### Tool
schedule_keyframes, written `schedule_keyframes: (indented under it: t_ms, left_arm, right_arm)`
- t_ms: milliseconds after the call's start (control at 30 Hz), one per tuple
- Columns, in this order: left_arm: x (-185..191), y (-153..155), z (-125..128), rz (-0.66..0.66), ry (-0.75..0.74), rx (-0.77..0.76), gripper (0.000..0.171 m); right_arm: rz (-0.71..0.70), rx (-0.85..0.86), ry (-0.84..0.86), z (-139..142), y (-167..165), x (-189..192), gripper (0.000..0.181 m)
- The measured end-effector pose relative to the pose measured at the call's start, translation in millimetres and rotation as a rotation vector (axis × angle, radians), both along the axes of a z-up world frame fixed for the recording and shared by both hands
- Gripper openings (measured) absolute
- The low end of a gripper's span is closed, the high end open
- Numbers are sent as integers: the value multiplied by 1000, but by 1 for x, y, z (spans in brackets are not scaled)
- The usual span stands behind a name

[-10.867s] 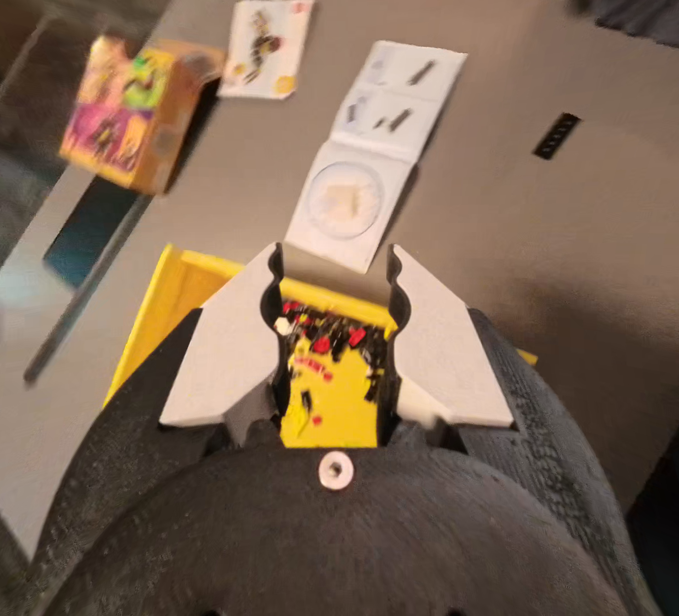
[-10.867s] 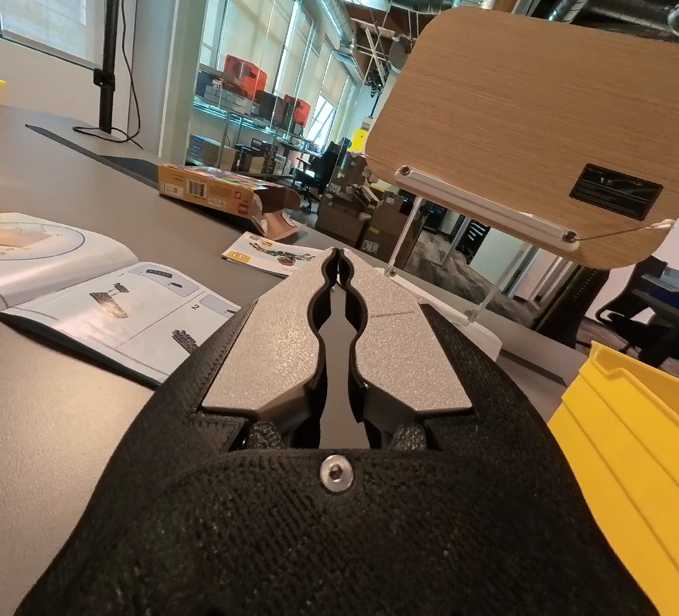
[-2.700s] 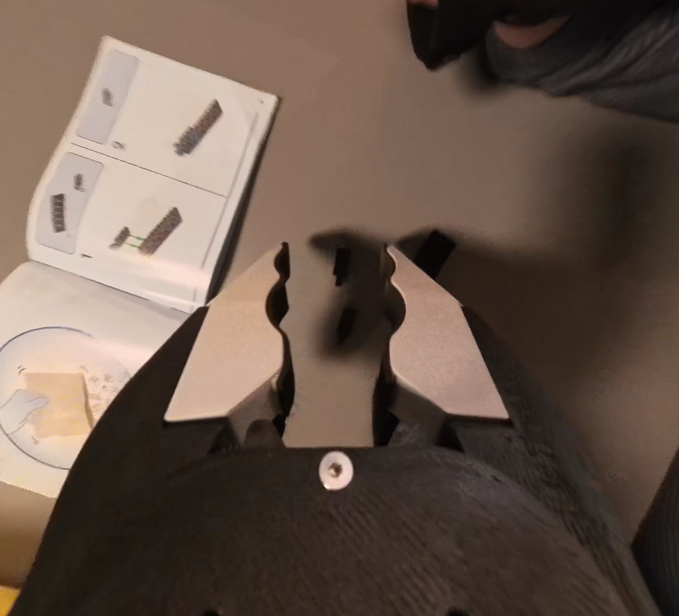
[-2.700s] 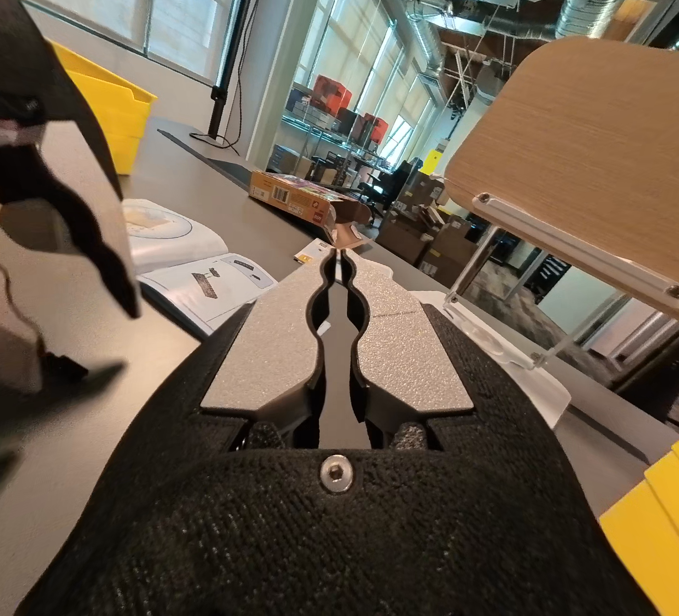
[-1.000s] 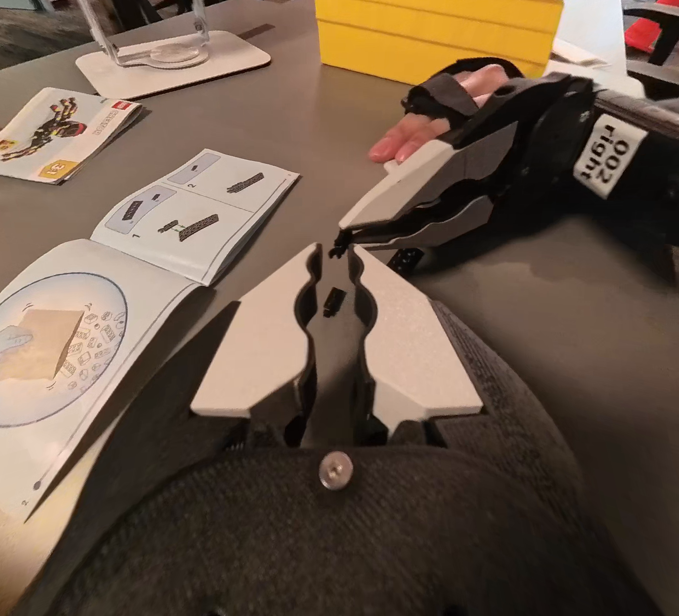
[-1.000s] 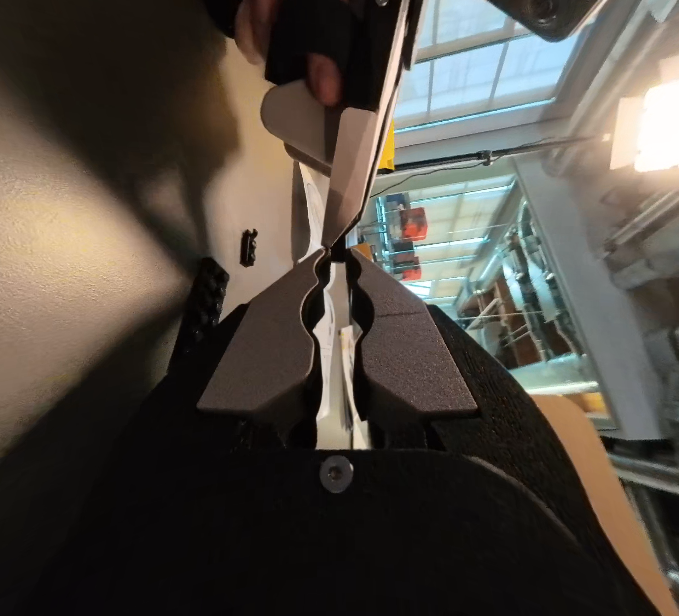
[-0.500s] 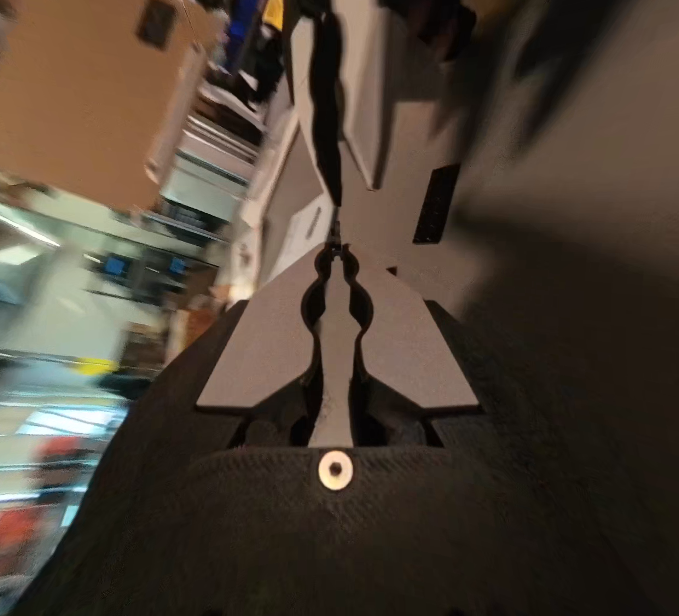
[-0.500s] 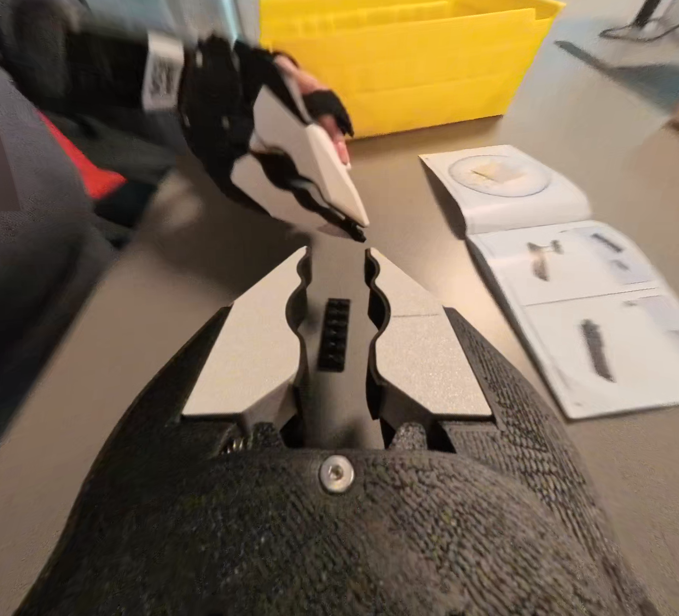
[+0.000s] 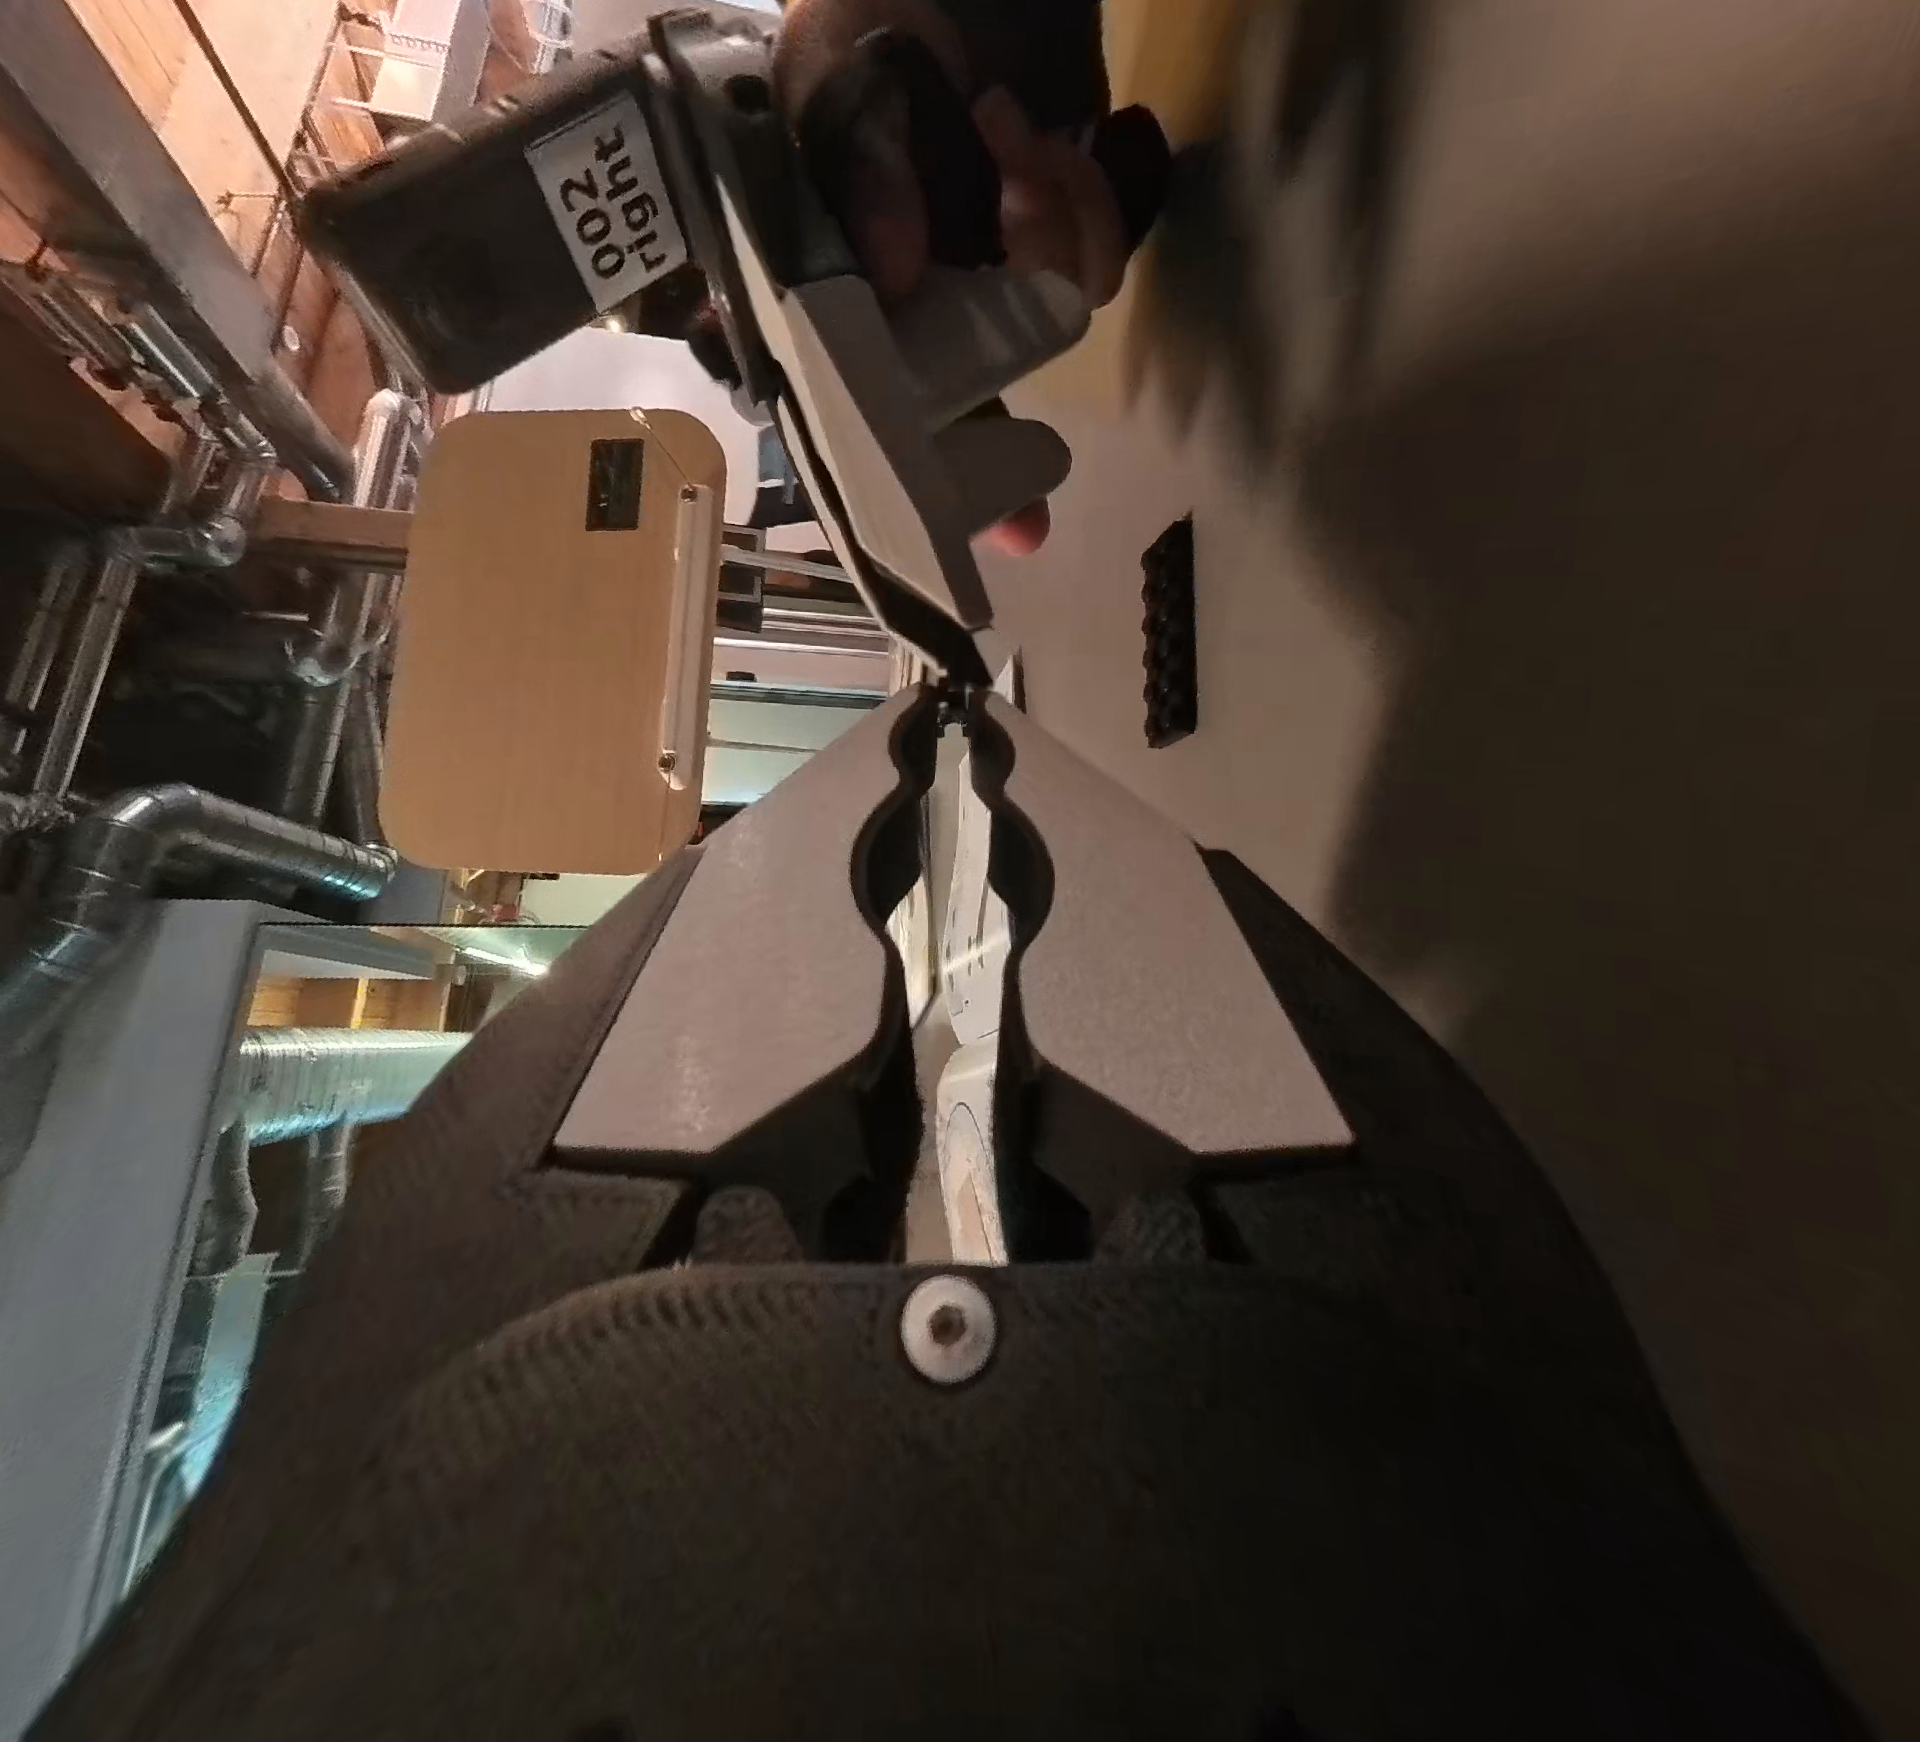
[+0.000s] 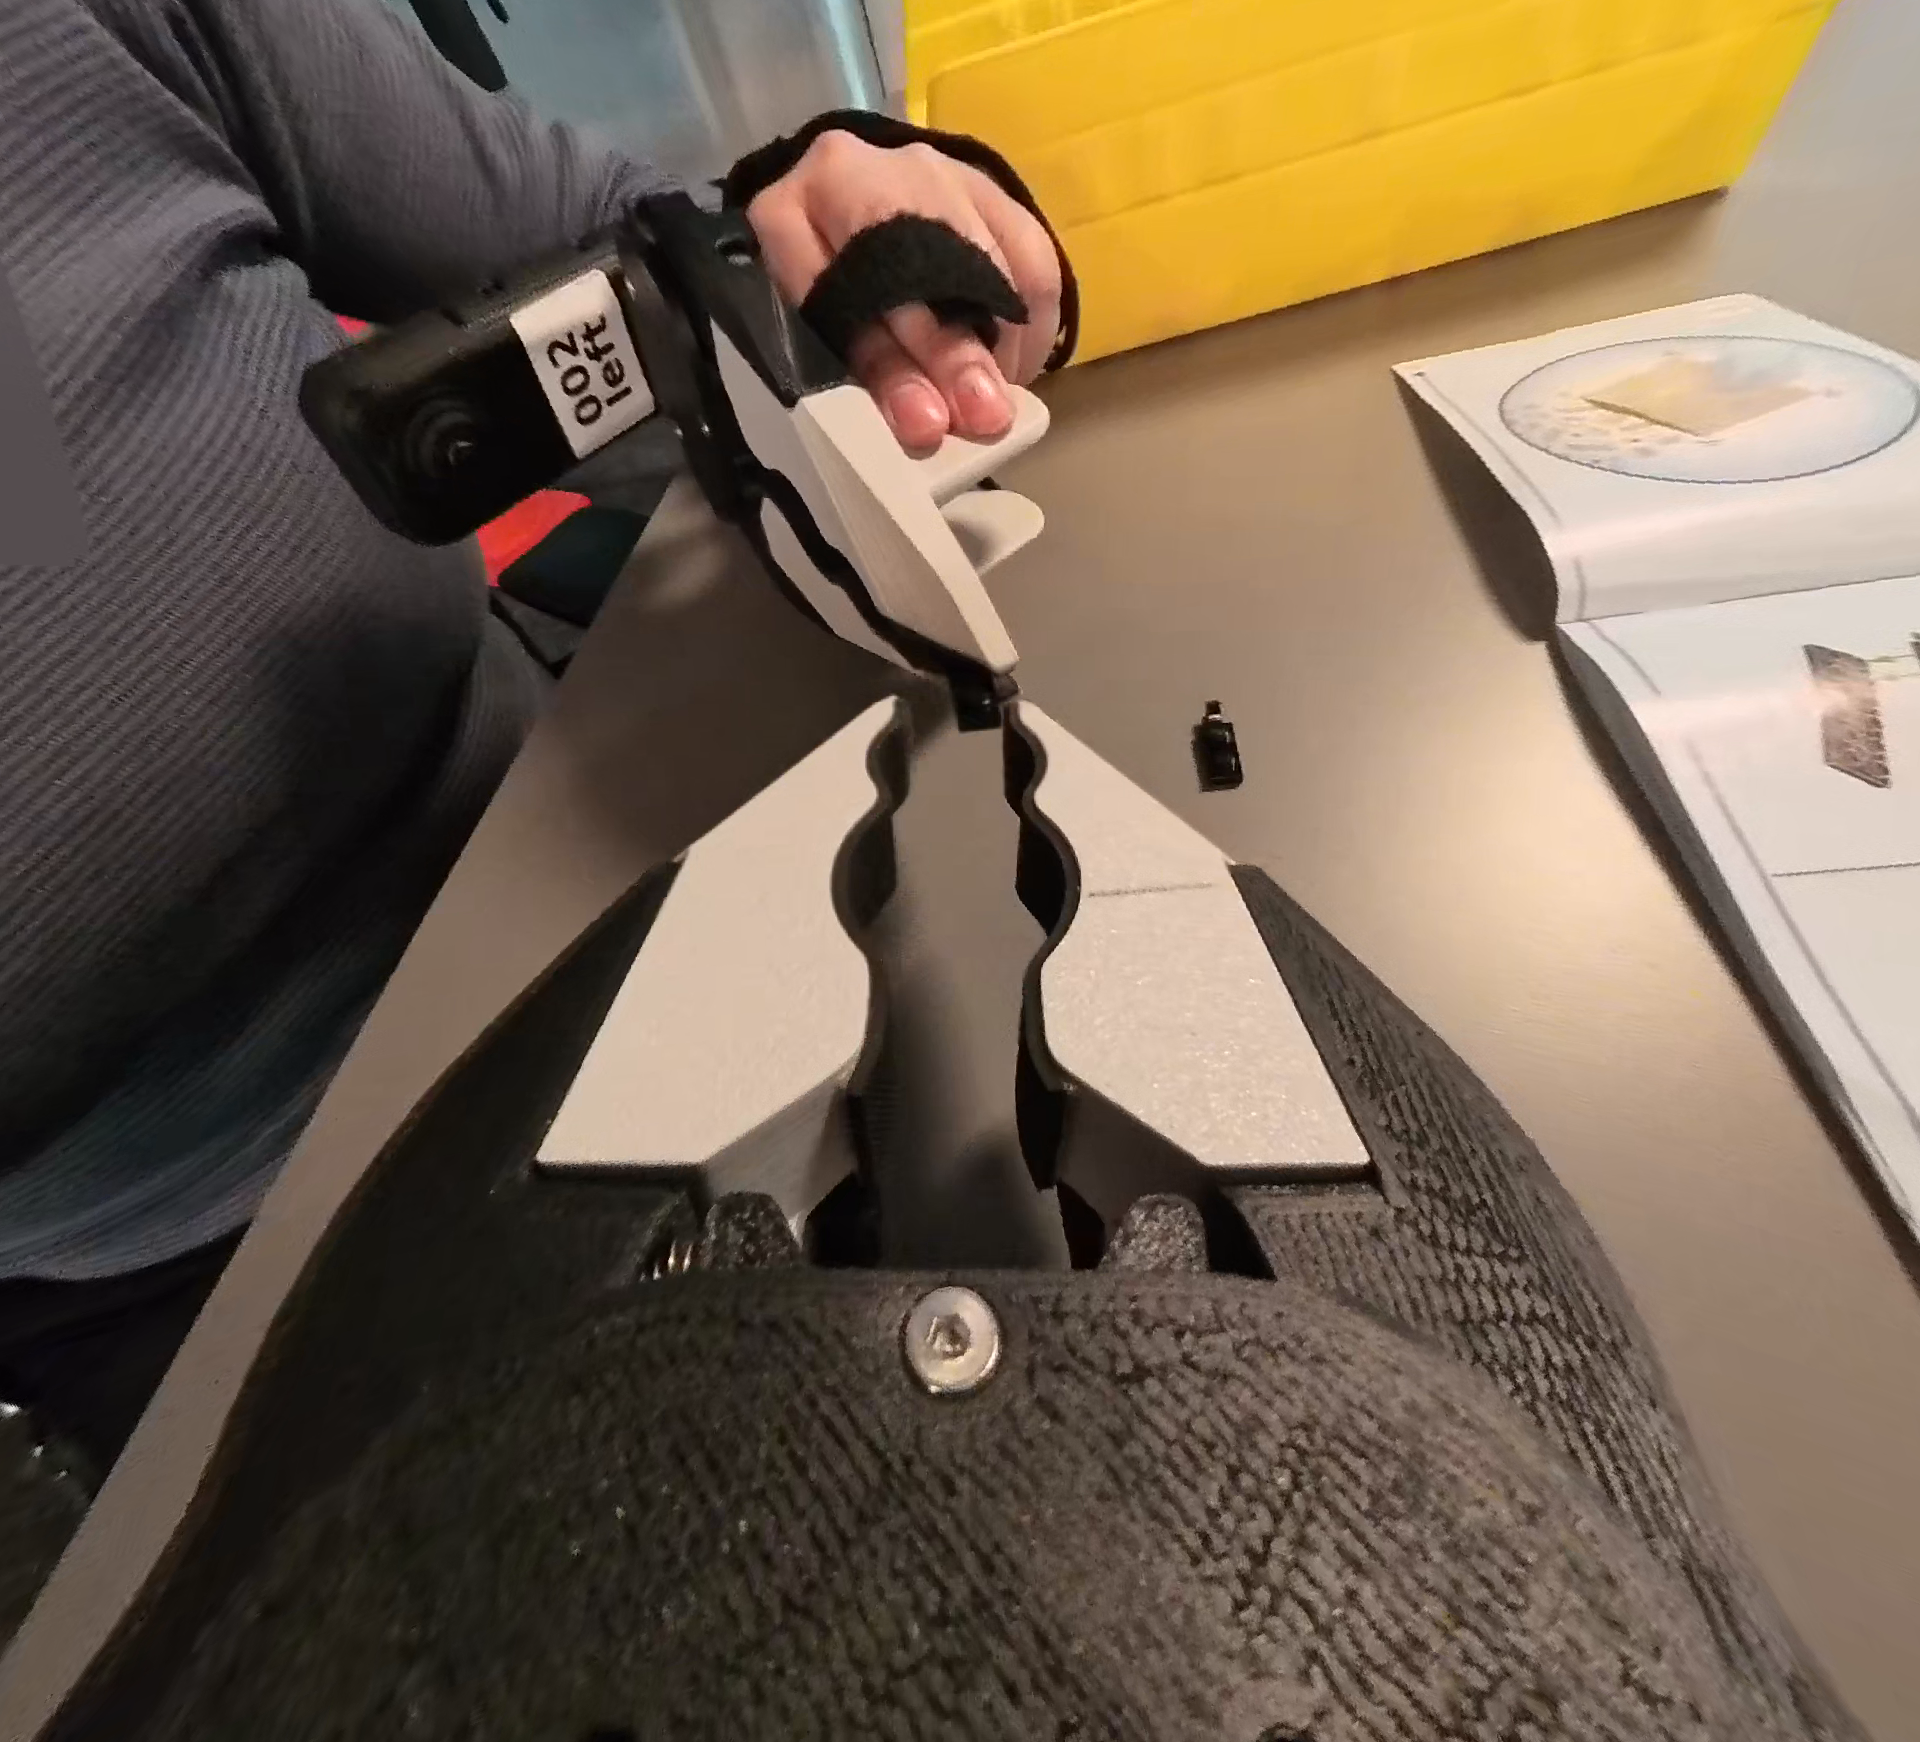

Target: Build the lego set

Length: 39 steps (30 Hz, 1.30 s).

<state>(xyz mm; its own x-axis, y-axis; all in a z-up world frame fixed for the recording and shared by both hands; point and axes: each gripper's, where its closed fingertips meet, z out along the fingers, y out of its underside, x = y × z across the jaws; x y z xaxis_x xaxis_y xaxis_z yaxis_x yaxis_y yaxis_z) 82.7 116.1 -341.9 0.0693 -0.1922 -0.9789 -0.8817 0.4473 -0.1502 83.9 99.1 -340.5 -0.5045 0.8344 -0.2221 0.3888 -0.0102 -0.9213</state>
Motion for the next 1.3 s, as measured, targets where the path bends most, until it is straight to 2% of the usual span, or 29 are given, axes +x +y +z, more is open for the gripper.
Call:
schedule_keyframes:
  t_ms: [100,233,433,533,600,667,733,833,967,1033,1100,1233,1300]
  left_arm:
    - [1,0,-2,-5,14,-2,5]
    - [4,-3,-3,-23,22,4,5]
    - [4,-2,-7,-21,19,-19,5]
    - [-6,11,-5,90,-88,-79,6]
    - [-16,18,-3,164,-177,-137,13]
    - [-27,25,11,229,-308,-147,15]
    - [-36,29,23,270,-443,-170,15]
    - [-36,29,16,263,-612,-366,17]
    - [-16,15,5,138,-852,-769,17]
    - [-14,12,4,109,-914,-877,17]
    - [-16,14,2,117,-913,-872,15]
    - [-10,8,-1,84,-812,-821,3]
    - [-9,7,-2,79,-773,-786,3]
  right_arm:
    - [10,-29,-7,1,-1,0,17]
    - [16,-13,-15,-1,-2,1,6]
    - [3,25,-26,-5,1,-1,6]
    - [-127,96,-13,-6,22,-10,6]
    - [-262,217,-86,-21,48,-12,6]
    - [-287,281,-152,-35,57,-9,6]
    - [-286,261,-174,-37,57,-10,6]
    - [-242,273,-54,-21,45,-15,6]
    - [-221,423,77,-8,40,-18,6]
    - [-188,449,122,-4,33,-17,6]
    - [-167,440,145,-1,28,-17,6]
    - [-146,430,145,-3,25,-15,6]
    - [-140,425,144,-3,25,-14,6]
